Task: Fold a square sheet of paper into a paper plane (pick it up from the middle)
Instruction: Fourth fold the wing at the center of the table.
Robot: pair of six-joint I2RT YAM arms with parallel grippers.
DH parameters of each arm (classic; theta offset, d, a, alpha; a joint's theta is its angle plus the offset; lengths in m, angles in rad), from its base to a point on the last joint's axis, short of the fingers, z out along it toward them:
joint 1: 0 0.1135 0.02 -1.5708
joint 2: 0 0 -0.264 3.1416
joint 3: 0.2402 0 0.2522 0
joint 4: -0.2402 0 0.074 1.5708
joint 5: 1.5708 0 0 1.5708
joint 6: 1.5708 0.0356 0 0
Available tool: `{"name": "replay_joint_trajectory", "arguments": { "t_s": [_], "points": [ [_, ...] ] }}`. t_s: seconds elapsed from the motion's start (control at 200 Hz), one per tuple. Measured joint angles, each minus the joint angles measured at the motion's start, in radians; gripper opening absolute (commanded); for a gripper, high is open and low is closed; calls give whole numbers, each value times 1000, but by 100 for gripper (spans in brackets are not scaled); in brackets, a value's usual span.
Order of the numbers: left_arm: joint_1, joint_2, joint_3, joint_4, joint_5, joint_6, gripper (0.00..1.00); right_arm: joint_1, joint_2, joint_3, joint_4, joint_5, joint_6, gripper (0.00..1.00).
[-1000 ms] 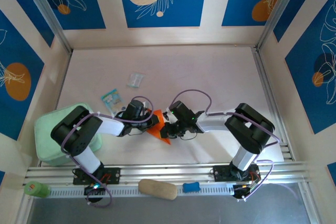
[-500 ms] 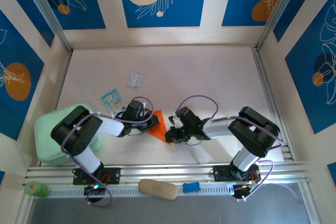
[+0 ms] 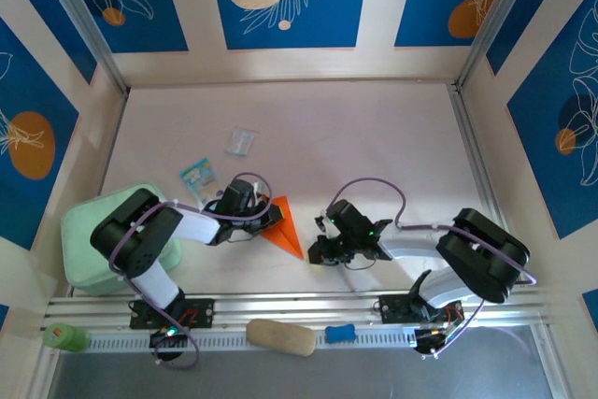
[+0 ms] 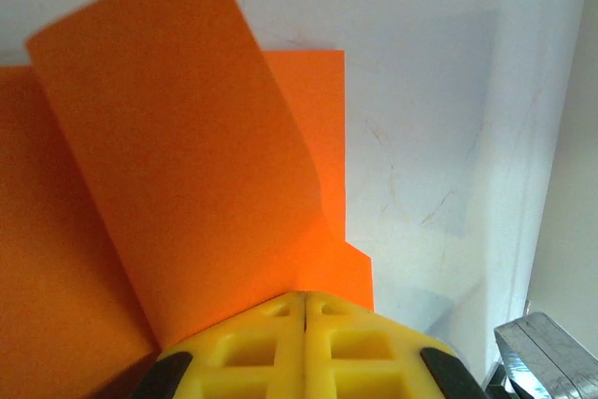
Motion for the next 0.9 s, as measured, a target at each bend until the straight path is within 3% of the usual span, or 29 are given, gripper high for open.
{"name": "replay_joint_trajectory", "arguments": {
  "t_s": [0.215,0.48,0.765,0.9],
  "points": [
    [1,0,-3,6,0,0,0,-10,2,145,-87,2,-37,7],
    [1,0,-3,6,0,0,0,-25,207,354,-78,-18,-64,8],
    [1,0,-3,6,0,0,0,-33,336,364,-74,-16,-62,7],
    [2,-1,-3,6,1,0,0,-38,336,310,18,-32,-41,5]
  ]
}}
